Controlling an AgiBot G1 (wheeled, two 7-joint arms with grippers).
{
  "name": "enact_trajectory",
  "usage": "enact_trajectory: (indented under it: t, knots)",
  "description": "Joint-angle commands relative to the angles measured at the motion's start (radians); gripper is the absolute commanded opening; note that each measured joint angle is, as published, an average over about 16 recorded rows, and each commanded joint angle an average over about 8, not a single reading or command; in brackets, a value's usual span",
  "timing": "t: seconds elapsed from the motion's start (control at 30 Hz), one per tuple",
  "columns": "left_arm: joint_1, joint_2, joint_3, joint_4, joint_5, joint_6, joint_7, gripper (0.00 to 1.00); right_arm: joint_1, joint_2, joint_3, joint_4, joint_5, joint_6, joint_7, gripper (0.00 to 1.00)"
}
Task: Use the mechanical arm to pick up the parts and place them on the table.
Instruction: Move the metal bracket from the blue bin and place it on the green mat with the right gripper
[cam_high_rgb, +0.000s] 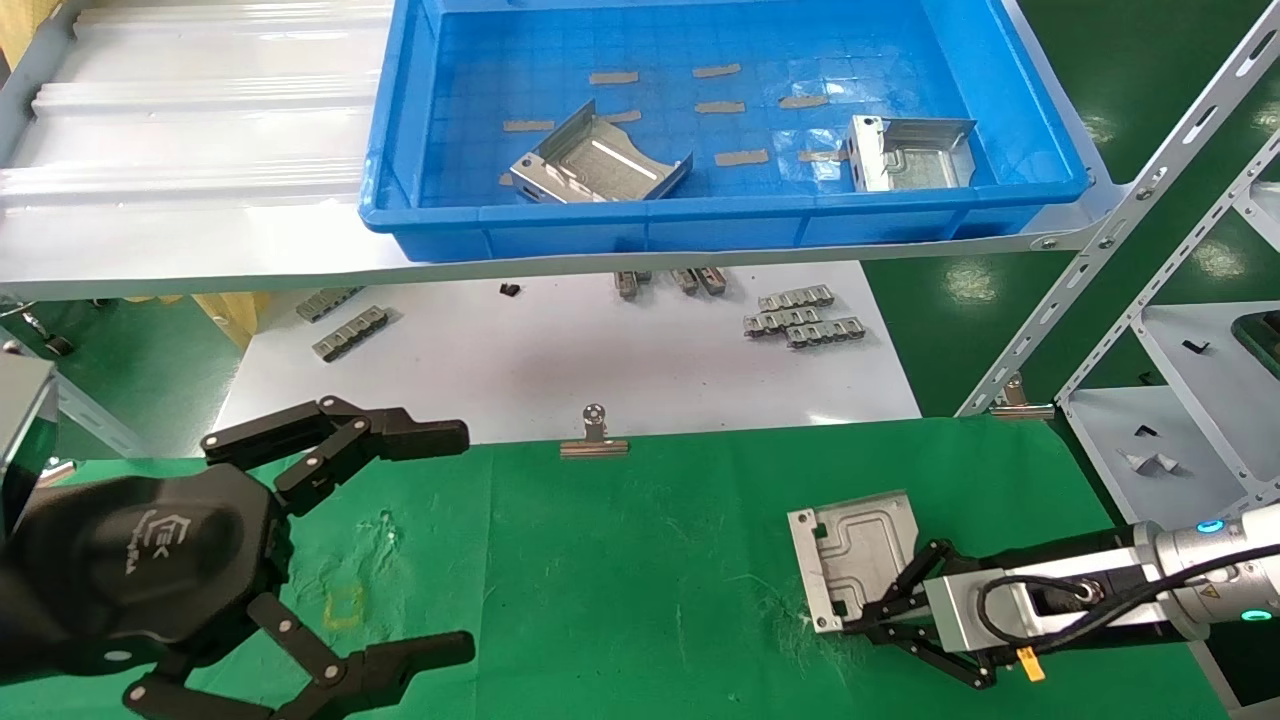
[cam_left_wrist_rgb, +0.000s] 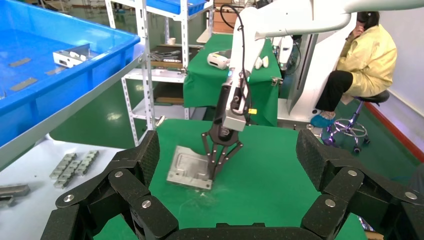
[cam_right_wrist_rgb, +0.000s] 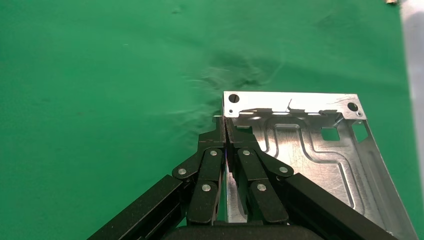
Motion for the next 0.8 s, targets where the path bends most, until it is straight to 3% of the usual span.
enact_trajectory:
  t: [0.03,0.2,0.3,0.5,0.57,0.8]
  knots:
    - [0.000,0.000,0.000,0.000,0.000,0.000,0.000,1.00,-0.002,-0.015,0.009,-0.032,0.012,0.006,-0.030,0.00]
    - [0.000,0.000,0.000,0.000,0.000,0.000,0.000,1.00,0.003,-0.041,0.012,-0.098,0.018,-0.014,-0.064,0.02]
    - [0.000,0.000,0.000,0.000,0.000,0.000,0.000,1.00,0.009,-0.054,0.010,-0.131,0.015,-0.029,-0.078,0.12]
    - [0.000,0.000,0.000,0.000,0.000,0.000,0.000,1.00,0.014,-0.076,0.006,-0.185,0.008,-0.039,-0.117,0.80]
    - [0.000,0.000,0.000,0.000,0.000,0.000,0.000,1.00,0.014,-0.083,0.006,-0.200,0.007,-0.038,-0.134,0.97]
    - [0.000,0.000,0.000,0.000,0.000,0.000,0.000,1.00,0.011,-0.101,0.007,-0.243,0.005,-0.033,-0.195,1.00]
